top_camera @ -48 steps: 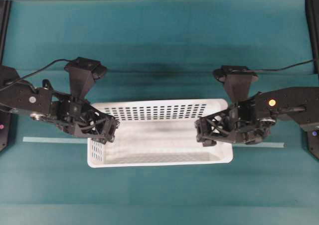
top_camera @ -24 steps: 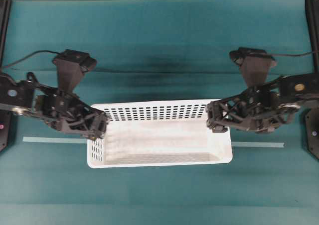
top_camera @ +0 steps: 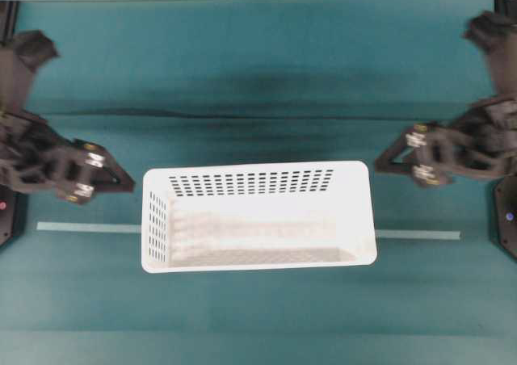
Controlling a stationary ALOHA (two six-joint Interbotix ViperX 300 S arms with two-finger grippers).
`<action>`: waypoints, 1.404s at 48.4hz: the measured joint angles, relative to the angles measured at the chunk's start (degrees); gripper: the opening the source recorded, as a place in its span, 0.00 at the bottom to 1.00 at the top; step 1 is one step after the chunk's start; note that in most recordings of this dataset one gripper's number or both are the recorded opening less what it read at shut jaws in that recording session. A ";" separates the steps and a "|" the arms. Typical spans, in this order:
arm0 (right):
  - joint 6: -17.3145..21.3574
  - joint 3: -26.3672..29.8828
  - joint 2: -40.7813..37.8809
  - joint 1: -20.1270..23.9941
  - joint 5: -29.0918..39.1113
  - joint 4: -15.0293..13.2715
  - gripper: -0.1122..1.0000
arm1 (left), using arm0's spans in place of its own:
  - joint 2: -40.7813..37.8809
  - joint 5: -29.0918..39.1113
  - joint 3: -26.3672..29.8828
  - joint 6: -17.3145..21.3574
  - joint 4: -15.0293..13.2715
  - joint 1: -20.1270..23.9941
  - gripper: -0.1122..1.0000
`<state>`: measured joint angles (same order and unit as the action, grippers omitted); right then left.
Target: Lift the white basket with both hands.
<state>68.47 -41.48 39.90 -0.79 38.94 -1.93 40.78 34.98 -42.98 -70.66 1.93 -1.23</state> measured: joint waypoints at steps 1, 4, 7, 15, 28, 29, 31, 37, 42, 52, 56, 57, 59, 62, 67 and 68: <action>-1.32 -0.44 1.05 0.18 -0.97 0.00 0.96 | 0.97 -0.70 -0.35 0.97 0.00 0.00 0.81; -4.57 -1.76 3.87 0.09 -4.04 -0.09 0.96 | 3.69 -2.20 -1.05 3.60 0.00 0.09 0.81; -6.77 -2.72 6.24 -0.18 -6.50 -0.35 0.96 | 6.42 -2.99 -1.41 6.33 0.00 0.00 0.81; -12.66 -5.45 11.34 -0.62 -10.90 -2.46 0.96 | 11.07 -3.43 -1.76 13.36 0.00 0.09 0.81; -24.52 -6.86 14.94 -0.70 -13.36 -6.06 0.96 | 15.12 -3.96 -1.76 23.73 0.00 0.09 0.81; -25.75 -7.03 15.12 -0.70 -13.71 -6.15 0.96 | 15.29 -4.04 -1.76 24.43 0.00 0.18 0.81; -27.86 -7.21 15.47 -0.70 -14.33 -6.24 0.96 | 15.64 -4.22 -1.85 25.66 0.00 0.09 0.81; -33.93 -7.82 16.70 -0.70 -16.52 -6.24 0.96 | 16.70 -4.66 -1.93 29.44 0.00 0.09 0.81; -38.76 -8.09 17.84 -0.62 -18.72 -6.33 0.96 | 18.28 -4.75 -2.55 33.22 0.00 0.09 0.81; -45.35 -8.96 20.57 -0.18 -19.78 -6.33 0.96 | 21.62 -5.01 -2.72 40.87 -0.09 0.09 0.81; -46.76 -9.76 21.88 -0.18 -19.78 -6.33 0.96 | 22.94 -5.10 -2.81 43.33 -0.09 0.09 0.81; -47.11 -10.11 22.32 -0.18 -19.78 -6.33 0.96 | 23.20 -5.10 -2.81 43.95 0.00 0.18 0.81; -47.72 -10.55 23.03 -0.18 -19.78 -6.33 0.96 | 23.82 -5.10 -2.90 44.91 0.00 0.09 0.81; -48.08 -11.25 24.08 -0.18 -19.86 -6.33 0.96 | 24.70 -5.10 -2.99 46.41 0.00 0.09 0.81; -48.25 -11.87 25.58 -0.09 -19.95 -6.33 0.96 | 25.84 -5.10 -2.99 47.99 0.00 0.18 0.81; -48.25 -11.87 25.84 -0.09 -19.95 -6.33 0.96 | 26.02 -5.19 -2.99 48.08 0.00 0.18 0.81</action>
<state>20.21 -53.35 65.74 -0.88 18.98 -8.26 66.80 29.79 -45.97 -22.59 1.93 -1.05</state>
